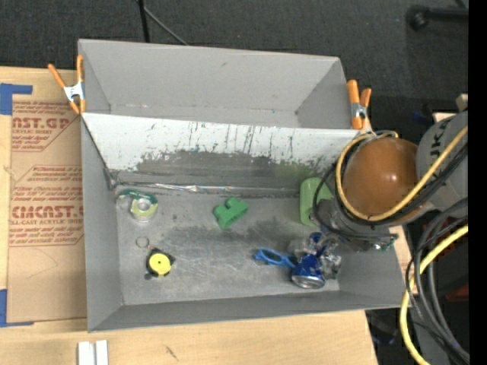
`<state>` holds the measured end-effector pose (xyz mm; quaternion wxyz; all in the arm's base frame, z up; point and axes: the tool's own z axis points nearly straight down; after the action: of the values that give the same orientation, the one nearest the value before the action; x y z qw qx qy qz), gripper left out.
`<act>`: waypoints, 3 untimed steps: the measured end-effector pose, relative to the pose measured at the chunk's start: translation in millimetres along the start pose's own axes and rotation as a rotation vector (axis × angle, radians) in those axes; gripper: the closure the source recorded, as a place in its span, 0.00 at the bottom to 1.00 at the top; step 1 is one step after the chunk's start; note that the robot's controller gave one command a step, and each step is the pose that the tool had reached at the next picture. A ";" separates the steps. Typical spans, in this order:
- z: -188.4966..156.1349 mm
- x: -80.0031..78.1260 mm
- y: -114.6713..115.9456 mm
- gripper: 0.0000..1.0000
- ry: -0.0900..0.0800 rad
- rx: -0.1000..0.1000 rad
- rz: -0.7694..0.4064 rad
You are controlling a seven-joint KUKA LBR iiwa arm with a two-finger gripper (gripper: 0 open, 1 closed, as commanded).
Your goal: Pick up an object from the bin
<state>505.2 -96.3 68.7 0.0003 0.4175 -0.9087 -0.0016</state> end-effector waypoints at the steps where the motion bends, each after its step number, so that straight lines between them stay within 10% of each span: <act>1: -49.7 -1.9 -0.1 1.00 -0.003 0.007 0.001; 3: -55.3 -4.0 0.7 1.00 -0.001 0.003 0.003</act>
Offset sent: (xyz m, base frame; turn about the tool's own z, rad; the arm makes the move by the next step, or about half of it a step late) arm 0.0000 0.0000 0.0475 0.0000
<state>507.3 -92.9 124.0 -0.0007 0.4159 -0.9094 -0.0005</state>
